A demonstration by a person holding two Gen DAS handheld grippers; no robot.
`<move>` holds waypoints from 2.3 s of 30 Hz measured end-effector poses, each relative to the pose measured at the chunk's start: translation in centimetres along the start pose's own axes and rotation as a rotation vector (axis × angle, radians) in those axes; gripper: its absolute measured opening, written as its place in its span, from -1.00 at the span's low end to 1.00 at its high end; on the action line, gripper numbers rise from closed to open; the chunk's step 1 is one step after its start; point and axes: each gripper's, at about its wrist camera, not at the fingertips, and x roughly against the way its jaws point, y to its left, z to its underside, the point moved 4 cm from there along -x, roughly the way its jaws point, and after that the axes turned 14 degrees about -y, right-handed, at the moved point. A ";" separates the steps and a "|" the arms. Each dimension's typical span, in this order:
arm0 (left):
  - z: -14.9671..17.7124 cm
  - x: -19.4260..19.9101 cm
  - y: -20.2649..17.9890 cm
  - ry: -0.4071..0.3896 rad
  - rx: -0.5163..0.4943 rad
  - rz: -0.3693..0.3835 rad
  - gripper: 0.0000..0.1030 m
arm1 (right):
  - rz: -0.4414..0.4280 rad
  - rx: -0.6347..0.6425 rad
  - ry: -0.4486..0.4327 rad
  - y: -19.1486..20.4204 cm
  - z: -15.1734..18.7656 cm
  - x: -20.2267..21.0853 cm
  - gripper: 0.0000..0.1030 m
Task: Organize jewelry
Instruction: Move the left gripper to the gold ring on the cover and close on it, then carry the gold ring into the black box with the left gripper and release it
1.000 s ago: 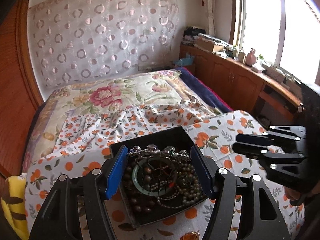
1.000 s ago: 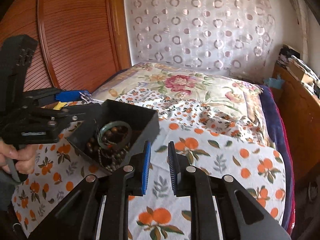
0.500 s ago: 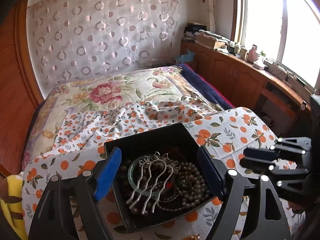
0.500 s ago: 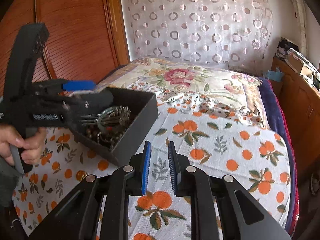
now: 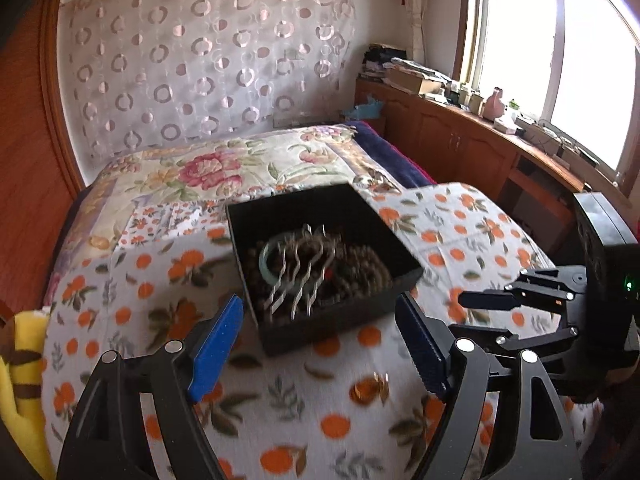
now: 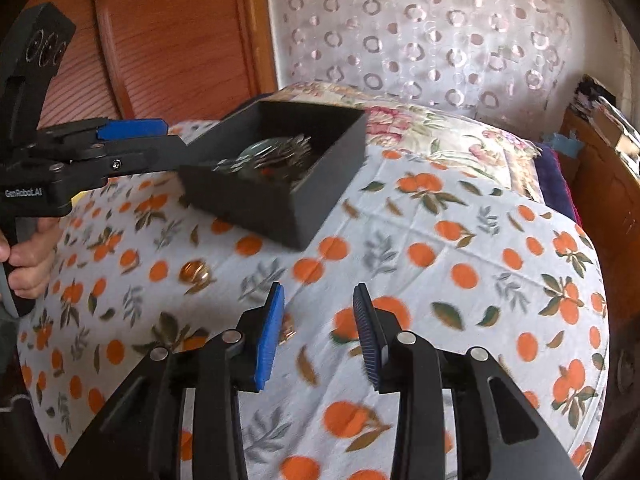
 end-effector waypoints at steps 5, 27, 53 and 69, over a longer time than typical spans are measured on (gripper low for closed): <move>2.1 0.6 -0.2 0.040 -0.011 0.004 0.46 | -0.019 0.036 0.032 1.2 0.7 -0.3 -0.26; 6.0 -2.7 -2.9 0.159 -0.047 0.062 0.11 | -0.011 0.062 0.039 1.2 1.2 -0.1 -0.67; 3.5 -0.3 -0.6 0.087 -0.009 0.021 -0.79 | 0.009 0.062 0.004 1.1 -0.3 0.4 -0.67; -2.3 -0.4 1.2 -0.028 0.012 -0.022 -0.79 | -0.047 -0.010 -0.131 0.9 -7.3 -1.2 -0.67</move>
